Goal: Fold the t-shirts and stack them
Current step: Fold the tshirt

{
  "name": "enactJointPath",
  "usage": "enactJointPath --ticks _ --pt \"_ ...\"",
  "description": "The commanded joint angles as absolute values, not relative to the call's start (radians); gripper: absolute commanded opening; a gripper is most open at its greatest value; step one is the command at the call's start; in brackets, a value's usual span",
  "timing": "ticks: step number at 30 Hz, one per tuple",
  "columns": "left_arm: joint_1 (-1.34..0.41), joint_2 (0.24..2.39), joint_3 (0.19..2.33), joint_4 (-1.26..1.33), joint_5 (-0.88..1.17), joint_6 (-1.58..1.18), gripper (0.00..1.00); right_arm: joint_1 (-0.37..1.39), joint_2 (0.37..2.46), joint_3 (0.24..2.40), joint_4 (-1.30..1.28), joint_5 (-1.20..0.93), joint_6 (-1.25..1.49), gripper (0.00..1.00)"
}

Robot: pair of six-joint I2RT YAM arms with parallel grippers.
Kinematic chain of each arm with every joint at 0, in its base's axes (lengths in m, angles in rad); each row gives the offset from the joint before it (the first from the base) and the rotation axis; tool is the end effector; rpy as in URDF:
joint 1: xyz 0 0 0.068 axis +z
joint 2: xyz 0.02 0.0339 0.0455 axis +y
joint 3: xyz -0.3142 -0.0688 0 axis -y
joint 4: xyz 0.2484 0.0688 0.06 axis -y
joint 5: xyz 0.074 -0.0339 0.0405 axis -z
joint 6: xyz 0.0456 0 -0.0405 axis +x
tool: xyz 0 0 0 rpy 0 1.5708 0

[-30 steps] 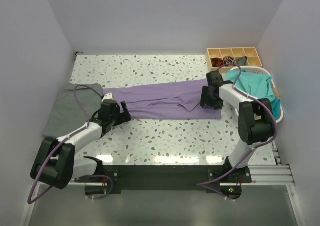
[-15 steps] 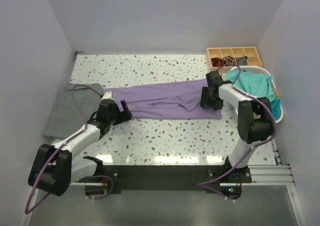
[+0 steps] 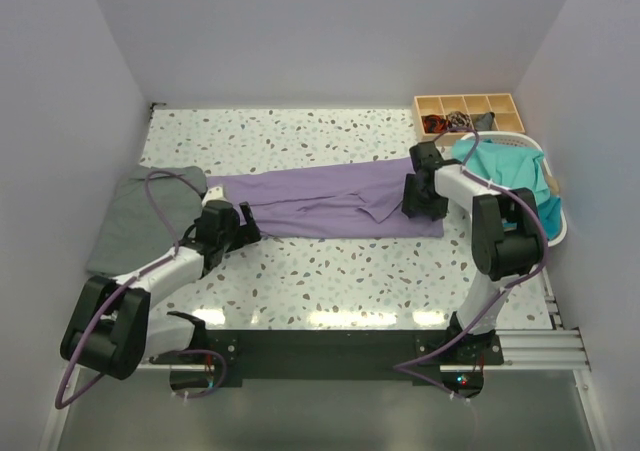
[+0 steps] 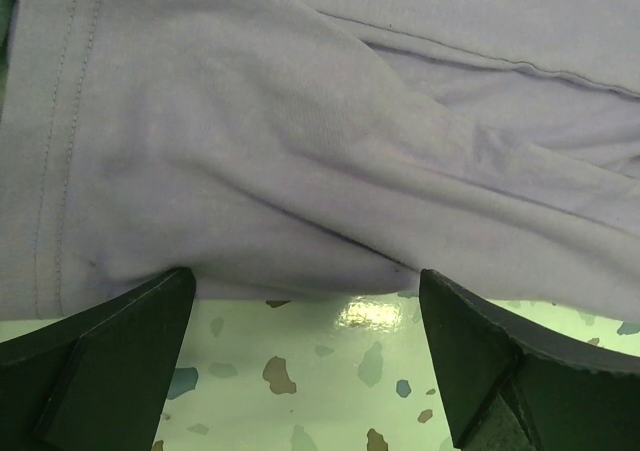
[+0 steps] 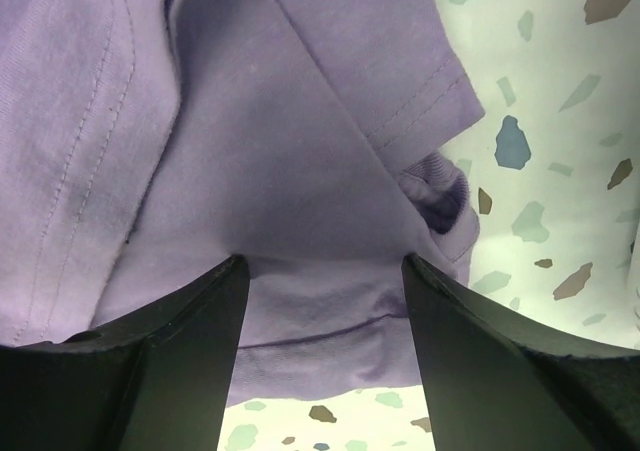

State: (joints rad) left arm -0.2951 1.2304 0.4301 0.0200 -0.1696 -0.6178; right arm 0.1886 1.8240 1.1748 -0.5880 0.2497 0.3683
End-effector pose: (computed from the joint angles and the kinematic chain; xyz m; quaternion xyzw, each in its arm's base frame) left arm 0.2086 -0.0554 0.1895 -0.1799 0.9024 -0.0989 0.3788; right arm 0.3671 0.0586 0.2036 0.1084 0.9726 -0.0728 0.1921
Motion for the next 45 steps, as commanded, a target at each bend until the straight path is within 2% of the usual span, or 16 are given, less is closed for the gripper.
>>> enactJointPath --ticks 1,8,20,30,38,45 --pt "-0.295 1.213 0.453 -0.033 -0.204 -0.597 1.0 0.179 1.839 1.21 -0.618 0.328 0.373 0.68" --pt "-0.295 1.203 0.468 -0.191 -0.206 -0.578 1.0 0.161 1.841 1.221 -0.641 0.36 0.373 0.68" --pt "-0.295 1.155 0.425 -0.19 -0.098 -0.601 1.0 0.135 1.806 1.232 -0.661 0.388 0.373 0.68" --pt "-0.295 0.997 0.456 -0.023 -0.117 -0.626 1.0 0.138 1.678 1.181 -0.554 0.181 0.367 0.67" --pt "-0.295 1.176 0.433 0.132 -0.13 -0.624 1.0 0.144 1.703 1.141 -0.506 0.075 0.383 0.67" --pt "-0.295 1.261 0.431 0.112 -0.146 -0.624 1.0 0.144 1.747 1.134 -0.563 0.132 0.383 0.67"
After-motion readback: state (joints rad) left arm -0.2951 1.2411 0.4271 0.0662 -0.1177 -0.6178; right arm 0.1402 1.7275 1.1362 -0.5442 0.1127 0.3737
